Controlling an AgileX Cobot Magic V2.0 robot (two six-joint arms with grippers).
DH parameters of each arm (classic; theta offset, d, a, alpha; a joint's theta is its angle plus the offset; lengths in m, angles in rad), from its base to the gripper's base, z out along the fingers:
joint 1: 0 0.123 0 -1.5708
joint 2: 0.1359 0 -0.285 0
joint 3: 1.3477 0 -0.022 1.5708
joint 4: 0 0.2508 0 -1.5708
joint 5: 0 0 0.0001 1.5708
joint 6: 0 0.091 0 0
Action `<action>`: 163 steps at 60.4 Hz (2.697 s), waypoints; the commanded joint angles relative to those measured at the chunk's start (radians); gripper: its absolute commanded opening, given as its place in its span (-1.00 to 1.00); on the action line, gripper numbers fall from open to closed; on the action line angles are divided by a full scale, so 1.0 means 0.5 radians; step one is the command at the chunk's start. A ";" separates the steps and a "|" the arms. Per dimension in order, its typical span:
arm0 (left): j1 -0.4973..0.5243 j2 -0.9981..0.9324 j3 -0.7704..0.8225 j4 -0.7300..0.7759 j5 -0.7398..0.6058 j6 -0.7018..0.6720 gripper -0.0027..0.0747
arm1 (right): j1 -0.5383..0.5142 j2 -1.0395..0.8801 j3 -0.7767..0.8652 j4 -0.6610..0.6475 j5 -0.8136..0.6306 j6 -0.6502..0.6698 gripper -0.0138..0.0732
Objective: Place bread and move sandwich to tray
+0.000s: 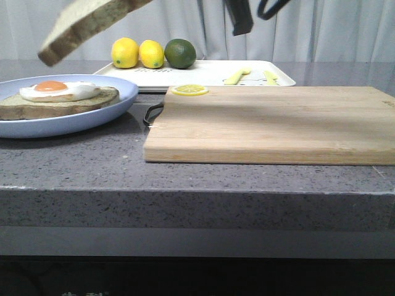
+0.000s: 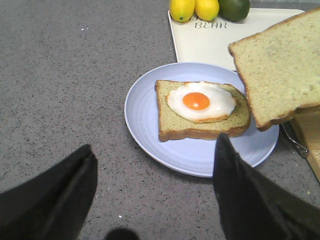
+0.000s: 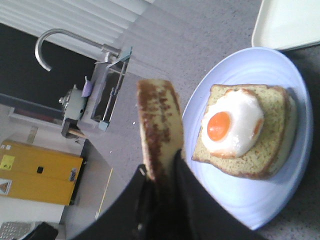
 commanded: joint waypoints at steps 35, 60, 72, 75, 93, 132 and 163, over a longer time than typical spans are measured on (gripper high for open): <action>-0.016 0.024 -0.057 0.000 -0.150 -0.012 0.29 | 0.341 0.544 -0.705 0.186 -0.424 0.348 -0.46; -0.016 0.024 -0.057 0.000 -0.150 -0.012 0.29 | 0.341 0.565 -0.698 0.142 -0.396 0.346 0.24; -0.016 0.024 -0.057 0.000 -0.150 -0.012 0.29 | 0.337 0.540 -0.698 -0.045 -0.394 0.346 0.44; -0.016 0.024 -0.057 0.000 -0.150 -0.012 0.29 | 0.326 0.514 -0.691 -0.136 -0.394 0.346 0.44; -0.016 0.024 -0.057 0.000 -0.150 -0.012 0.29 | 0.138 0.199 -0.524 -0.725 -0.321 0.346 0.44; -0.016 0.024 -0.057 0.000 -0.150 -0.012 0.29 | 0.122 -0.945 -0.331 -3.228 0.687 1.256 0.43; -0.016 0.024 -0.057 0.000 -0.135 -0.012 0.29 | 0.331 -1.694 0.589 -3.313 0.131 1.229 0.43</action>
